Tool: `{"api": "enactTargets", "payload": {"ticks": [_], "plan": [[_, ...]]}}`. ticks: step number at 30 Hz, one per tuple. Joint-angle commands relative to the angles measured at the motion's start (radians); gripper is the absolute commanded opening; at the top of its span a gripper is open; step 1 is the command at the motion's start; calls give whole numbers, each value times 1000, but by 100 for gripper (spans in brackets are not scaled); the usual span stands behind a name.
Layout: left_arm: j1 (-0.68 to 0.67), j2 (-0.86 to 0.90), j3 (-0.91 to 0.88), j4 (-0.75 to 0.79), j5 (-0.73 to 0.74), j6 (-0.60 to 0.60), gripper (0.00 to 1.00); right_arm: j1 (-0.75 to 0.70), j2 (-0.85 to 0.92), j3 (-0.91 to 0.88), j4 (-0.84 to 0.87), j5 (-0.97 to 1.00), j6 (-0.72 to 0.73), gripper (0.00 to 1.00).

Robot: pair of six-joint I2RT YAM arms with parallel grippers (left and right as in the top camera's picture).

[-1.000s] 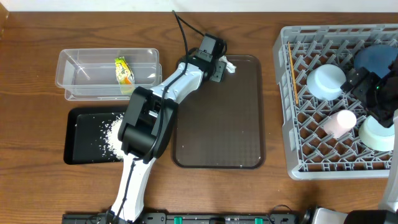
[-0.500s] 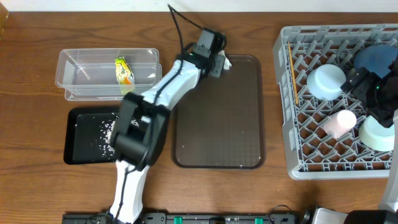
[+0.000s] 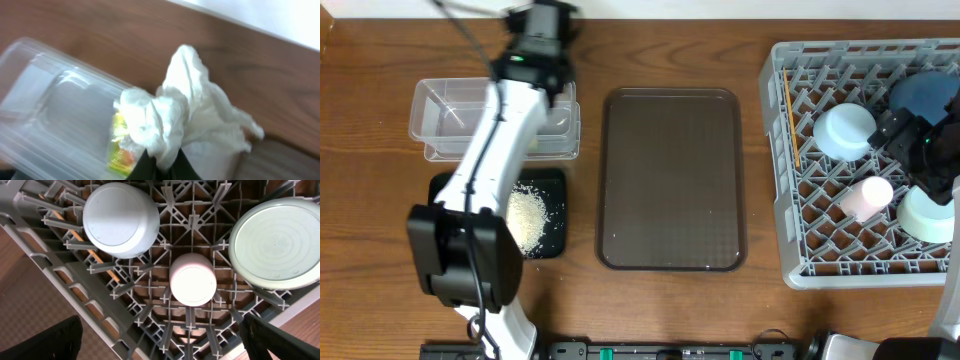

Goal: Sort waste into correct bins and load items into the dishwasher rack
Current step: 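Grasp the white tissue with the left gripper and lift, then carry the tissue left and release it into the clear bin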

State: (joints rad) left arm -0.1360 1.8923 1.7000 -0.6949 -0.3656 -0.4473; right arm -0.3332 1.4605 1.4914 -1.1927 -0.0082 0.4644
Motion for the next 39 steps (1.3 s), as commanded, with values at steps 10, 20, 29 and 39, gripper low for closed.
{"api": "enactTargets", "payload": {"ticks": [10, 20, 29, 39], "plan": [[195, 36, 2, -113, 122, -232, 15, -6, -2, 11, -1, 0, 14, 99], [203, 35, 2, -218, 122, -232, 54, -6, -2, 11, -1, 0, 14, 99], [203, -45, 2, -345, 123, -232, 54, -6, -2, 11, -1, 0, 14, 99], [202, -430, -16, -591, 123, -343, 53, -6, -2, 11, -1, 0, 14, 99]]}}
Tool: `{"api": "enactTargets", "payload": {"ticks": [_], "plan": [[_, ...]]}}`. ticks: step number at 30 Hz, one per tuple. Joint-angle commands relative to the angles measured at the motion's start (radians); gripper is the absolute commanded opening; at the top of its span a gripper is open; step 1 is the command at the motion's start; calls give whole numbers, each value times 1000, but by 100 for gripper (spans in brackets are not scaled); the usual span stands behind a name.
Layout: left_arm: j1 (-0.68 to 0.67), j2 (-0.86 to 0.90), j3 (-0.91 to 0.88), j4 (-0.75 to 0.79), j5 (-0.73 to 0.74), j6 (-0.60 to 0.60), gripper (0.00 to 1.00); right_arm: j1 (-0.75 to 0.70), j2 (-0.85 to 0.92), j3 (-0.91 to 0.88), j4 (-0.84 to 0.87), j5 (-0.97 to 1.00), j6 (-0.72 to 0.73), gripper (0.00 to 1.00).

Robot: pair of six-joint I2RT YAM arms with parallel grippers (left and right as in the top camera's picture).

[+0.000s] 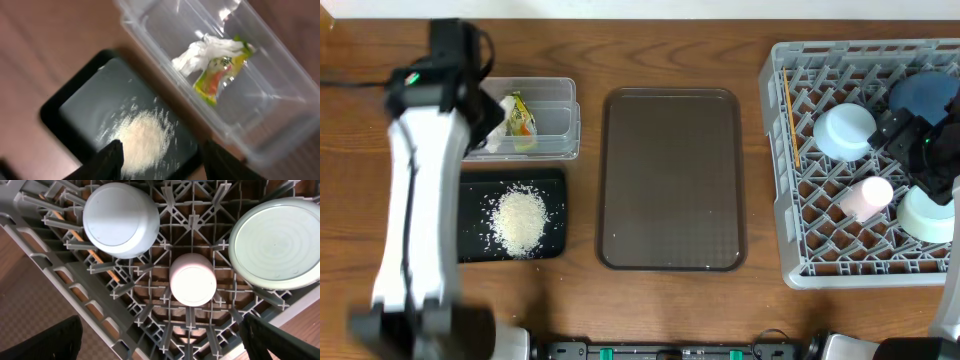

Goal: Sort waste into correct bins and load items into the dishwasher rack

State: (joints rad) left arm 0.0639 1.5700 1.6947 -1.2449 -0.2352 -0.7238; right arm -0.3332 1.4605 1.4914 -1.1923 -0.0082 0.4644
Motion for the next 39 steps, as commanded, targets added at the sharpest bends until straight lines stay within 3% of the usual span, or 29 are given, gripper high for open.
{"api": "enactTargets", "payload": {"ticks": [1, 7, 8, 9, 14, 20, 36, 39], "plan": [[2, -148, -24, -56, -7, -72, 54, -6, -3, 11, -1, 0, 14, 99], [-11, -454, -180, -132, 50, -75, 58, -6, -2, 11, -1, 0, 14, 99], [-11, -494, -205, -161, 63, -77, 64, -6, -2, 11, -2, 0, 14, 99], [-11, -539, -228, -192, 72, -93, 85, -6, -2, 11, -2, 0, 14, 99], [-11, -697, -260, -312, 71, -101, 88, -6, -2, 11, -2, 0, 14, 99], [-11, -807, -260, -341, 71, -101, 89, -6, -2, 11, -1, 0, 14, 99], [-47, -866, -287, -397, 71, -100, 90, -6, -2, 11, -2, 0, 14, 99], [-91, -925, -359, -369, 71, -28, 90, -6, -3, 11, -1, 0, 14, 99]]}}
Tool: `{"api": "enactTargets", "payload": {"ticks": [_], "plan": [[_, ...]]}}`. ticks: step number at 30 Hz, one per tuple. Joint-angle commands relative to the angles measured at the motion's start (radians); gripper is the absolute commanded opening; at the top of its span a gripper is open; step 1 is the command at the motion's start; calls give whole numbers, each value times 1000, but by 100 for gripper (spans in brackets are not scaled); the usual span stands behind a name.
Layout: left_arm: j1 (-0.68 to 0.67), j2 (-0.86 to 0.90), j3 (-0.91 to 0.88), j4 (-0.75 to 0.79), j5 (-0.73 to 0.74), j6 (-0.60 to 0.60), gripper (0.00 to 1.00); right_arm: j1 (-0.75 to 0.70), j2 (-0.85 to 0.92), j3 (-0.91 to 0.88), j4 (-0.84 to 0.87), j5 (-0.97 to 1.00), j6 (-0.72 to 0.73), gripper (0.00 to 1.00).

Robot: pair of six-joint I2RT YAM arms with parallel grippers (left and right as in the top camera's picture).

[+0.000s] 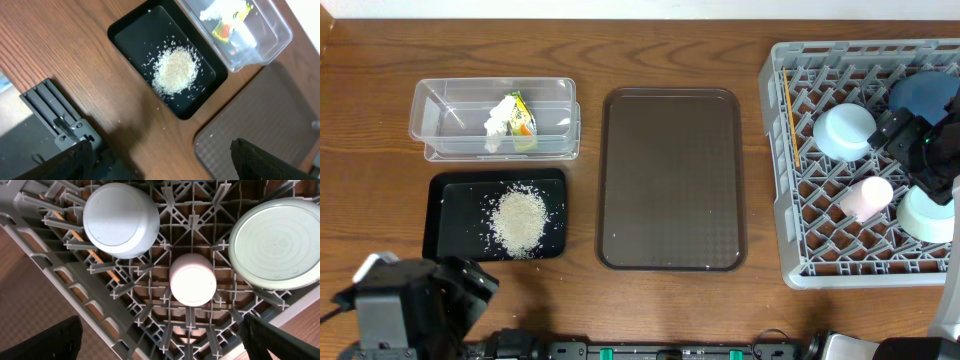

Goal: Sort waste into correct bins and load items into the dishwasher rack

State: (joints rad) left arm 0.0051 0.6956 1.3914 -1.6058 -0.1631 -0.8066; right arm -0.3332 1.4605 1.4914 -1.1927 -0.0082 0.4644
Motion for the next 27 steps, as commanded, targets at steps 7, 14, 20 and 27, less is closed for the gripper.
{"api": "enactTargets", "payload": {"ticks": [7, 14, 20, 27], "plan": [[-68, -257, -349, 364, 91, 400, 91, -6, -2, 11, -1, 0, 14, 99], [-68, -445, -694, 755, 278, 702, 90, -6, -2, 11, -1, 0, 14, 99], [-68, -531, -926, 1017, 276, 701, 91, -6, -2, 11, -1, 0, 14, 99], [-68, -574, -1124, 1258, 275, 701, 91, -6, -2, 11, -1, 0, 14, 99]]}}
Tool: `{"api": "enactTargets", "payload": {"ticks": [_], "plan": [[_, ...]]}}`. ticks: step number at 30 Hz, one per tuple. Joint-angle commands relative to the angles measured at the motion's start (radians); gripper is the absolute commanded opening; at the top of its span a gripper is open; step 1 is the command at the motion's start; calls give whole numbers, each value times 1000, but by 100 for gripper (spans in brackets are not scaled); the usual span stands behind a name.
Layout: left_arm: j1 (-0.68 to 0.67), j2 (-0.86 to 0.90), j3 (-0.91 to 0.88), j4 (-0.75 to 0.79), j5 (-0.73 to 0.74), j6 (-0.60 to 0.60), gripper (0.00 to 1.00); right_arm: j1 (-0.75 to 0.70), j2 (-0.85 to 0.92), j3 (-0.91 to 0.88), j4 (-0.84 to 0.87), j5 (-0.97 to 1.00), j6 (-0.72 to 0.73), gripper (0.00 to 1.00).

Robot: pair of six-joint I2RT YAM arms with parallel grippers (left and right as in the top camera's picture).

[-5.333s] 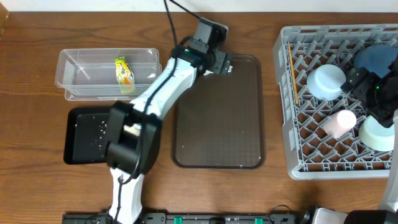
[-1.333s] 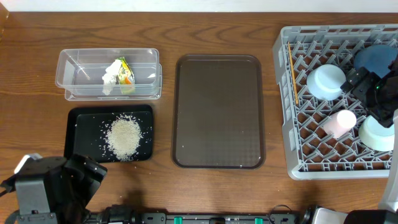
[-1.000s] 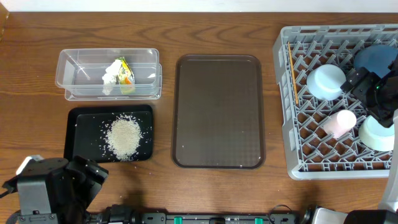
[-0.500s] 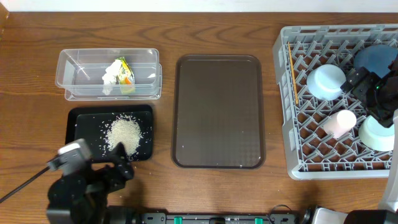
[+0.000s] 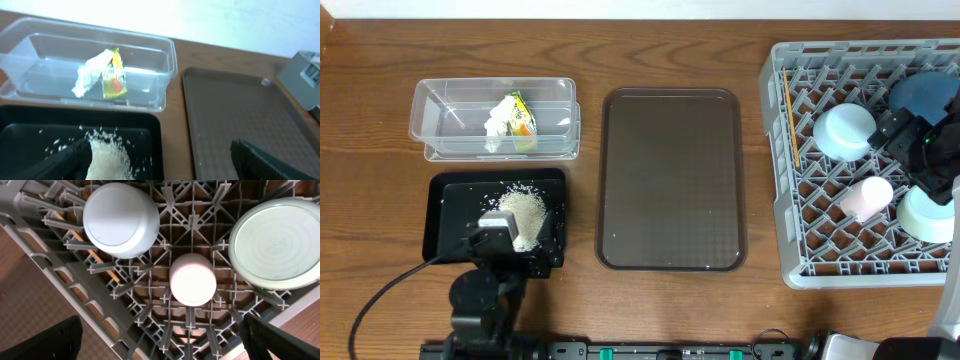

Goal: Sort waste into correct bins and load items into the dishwasher rack

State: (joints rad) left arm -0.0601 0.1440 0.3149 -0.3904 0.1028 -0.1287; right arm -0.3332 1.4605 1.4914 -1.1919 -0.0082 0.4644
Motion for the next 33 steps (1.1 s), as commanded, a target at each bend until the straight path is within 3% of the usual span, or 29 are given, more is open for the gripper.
{"api": "enactTargets", "payload": {"ticks": [1, 11, 19, 22, 33], "plan": [[-3, -27, -66, 64, 10, 23, 91, -6, -2, 11, -2, 0, 14, 99], [3, -109, -213, 229, 10, 19, 91, -6, -2, 11, -2, 0, 14, 99], [73, -117, -280, 267, 2, -176, 91, -6, -2, 11, -2, 0, 14, 99], [77, -127, -312, 331, -14, -181, 91, -6, -2, 11, -2, 0, 14, 99], [77, -142, -311, 338, -80, -180, 91, -6, -2, 11, -2, 0, 14, 99]]}}
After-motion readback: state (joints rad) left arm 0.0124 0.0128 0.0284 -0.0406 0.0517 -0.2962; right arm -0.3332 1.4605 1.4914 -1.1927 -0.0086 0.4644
